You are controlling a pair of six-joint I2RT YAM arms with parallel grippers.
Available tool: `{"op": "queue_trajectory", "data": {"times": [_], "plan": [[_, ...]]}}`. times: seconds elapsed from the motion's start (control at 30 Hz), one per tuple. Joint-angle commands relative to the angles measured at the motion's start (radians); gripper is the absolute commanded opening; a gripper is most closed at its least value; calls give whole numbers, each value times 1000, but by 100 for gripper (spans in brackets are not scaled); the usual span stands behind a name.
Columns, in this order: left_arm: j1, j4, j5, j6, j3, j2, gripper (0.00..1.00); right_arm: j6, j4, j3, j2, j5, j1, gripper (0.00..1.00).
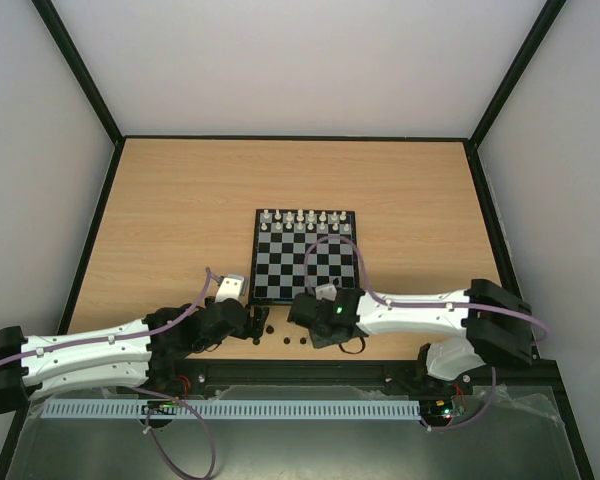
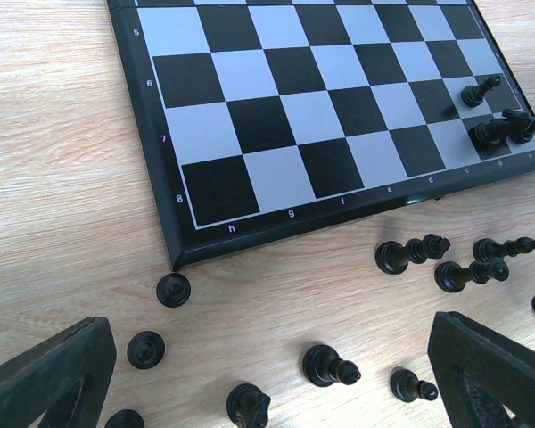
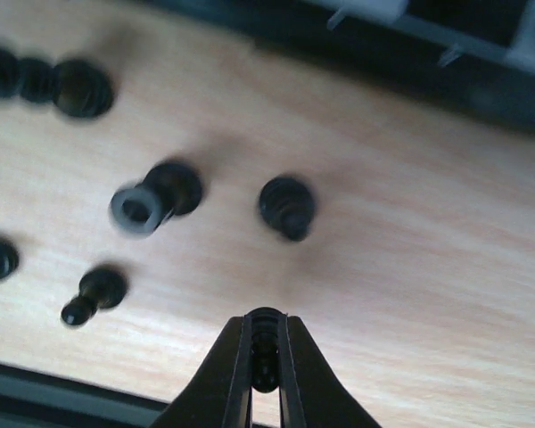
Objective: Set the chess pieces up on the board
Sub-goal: Pick up the chess piece at the center of the board, then place the chess piece on the chessboard.
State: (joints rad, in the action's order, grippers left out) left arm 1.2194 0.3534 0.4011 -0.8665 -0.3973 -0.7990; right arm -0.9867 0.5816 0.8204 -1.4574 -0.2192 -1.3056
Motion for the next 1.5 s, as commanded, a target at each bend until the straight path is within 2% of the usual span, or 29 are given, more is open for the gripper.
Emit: {"op": "queue_trajectory", "data": {"times": [0.0,0.2,0.37,0.5,0.8,1.47], "plan": [[9,2,10,-2,-4,-8,99,56,139,51,89,-87,104,7],[9,3,12,0,-6,-9,99,191,180,117,149,-107,304,7],[9,7,18,-1,-9,-12,99,302,142,136,107,-75,459,7],[8,11,19,-5,-7,-13,99,346,104,148,39,-54,523,7],[9,16,23,-11,-8,-13,99,405,33,171,-72,-11,566,7],[9,19,27,-15,-3,-10,99,433,-11,140,-126,15,613,7]]}}
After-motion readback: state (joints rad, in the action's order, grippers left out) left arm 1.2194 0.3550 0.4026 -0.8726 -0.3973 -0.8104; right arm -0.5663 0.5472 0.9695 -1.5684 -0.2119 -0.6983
